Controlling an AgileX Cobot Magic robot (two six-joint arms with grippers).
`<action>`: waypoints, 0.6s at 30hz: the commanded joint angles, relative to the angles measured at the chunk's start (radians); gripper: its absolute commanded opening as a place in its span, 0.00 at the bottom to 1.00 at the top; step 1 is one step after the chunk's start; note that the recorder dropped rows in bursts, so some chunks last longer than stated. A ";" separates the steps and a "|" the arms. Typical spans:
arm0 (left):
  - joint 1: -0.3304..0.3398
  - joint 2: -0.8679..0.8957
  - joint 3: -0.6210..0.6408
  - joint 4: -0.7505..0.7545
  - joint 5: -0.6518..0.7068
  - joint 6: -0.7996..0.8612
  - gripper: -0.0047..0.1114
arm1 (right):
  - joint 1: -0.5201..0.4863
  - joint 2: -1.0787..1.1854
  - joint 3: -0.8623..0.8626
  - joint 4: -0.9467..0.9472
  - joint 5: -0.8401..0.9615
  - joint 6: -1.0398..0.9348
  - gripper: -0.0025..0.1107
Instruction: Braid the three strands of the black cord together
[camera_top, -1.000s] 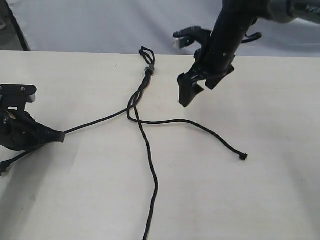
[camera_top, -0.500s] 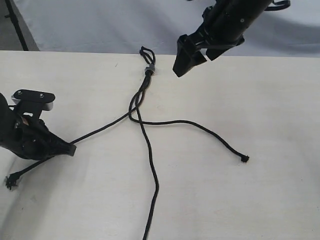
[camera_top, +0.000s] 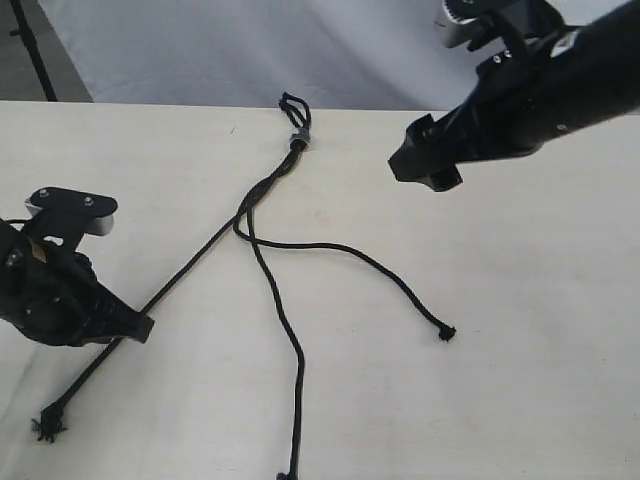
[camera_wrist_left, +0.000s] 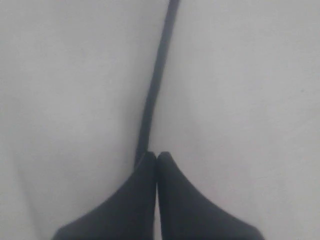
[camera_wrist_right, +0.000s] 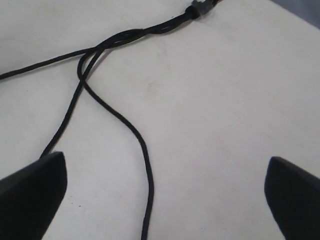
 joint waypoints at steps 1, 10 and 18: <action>-0.004 -0.071 0.002 -0.006 0.046 -0.012 0.04 | -0.002 -0.132 0.171 0.046 -0.200 -0.009 0.91; -0.030 -0.079 0.002 -0.153 -0.034 0.083 0.04 | -0.002 -0.219 0.354 0.135 -0.344 -0.006 0.91; -0.276 0.004 -0.087 -0.510 -0.089 0.383 0.04 | -0.002 -0.212 0.388 0.135 -0.397 -0.006 0.91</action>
